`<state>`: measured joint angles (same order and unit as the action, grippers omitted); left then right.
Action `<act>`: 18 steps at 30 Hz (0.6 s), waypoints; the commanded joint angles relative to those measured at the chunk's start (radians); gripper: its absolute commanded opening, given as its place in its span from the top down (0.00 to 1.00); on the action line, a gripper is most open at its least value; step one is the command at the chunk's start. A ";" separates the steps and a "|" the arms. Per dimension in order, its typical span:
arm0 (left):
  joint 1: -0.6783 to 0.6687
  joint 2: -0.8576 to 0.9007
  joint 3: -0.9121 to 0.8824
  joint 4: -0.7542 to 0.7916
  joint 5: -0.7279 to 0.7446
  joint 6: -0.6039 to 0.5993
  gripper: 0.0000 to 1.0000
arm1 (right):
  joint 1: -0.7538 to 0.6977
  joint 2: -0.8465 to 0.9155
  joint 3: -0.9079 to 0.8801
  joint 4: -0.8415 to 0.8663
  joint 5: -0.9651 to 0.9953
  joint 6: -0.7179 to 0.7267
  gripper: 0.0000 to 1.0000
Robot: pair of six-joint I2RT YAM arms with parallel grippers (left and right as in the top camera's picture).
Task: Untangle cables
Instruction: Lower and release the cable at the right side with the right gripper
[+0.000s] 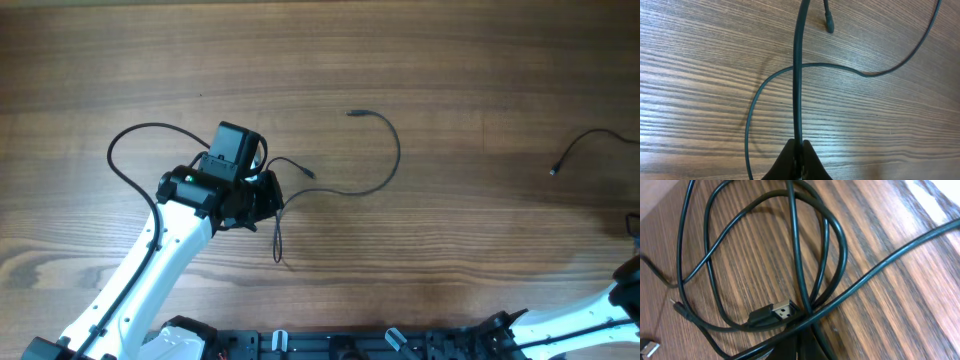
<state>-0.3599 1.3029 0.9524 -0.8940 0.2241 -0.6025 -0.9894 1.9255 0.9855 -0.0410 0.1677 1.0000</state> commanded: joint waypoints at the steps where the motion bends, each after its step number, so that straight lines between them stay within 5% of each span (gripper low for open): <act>1: 0.002 -0.011 -0.005 0.003 -0.017 0.023 0.96 | -0.002 0.080 0.014 -0.032 -0.141 -0.090 0.66; 2: 0.002 -0.011 -0.005 0.003 -0.017 0.023 0.96 | -0.002 0.080 0.023 -0.034 -0.180 -0.092 0.43; 5: 0.002 -0.011 -0.005 0.003 -0.017 0.023 0.96 | 0.003 0.079 0.032 -0.116 -0.211 -0.090 0.00; 14: 0.002 -0.011 -0.005 0.002 -0.017 0.024 0.96 | 0.076 0.079 0.032 -0.443 -0.257 -0.128 0.00; 18: 0.002 -0.011 -0.005 0.002 -0.017 0.049 0.96 | 0.207 0.079 0.032 -0.417 -0.462 -0.426 0.00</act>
<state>-0.3599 1.3033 0.9524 -0.8906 0.2241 -0.5926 -0.8898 1.8919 1.1080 -0.4328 -0.0467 0.7399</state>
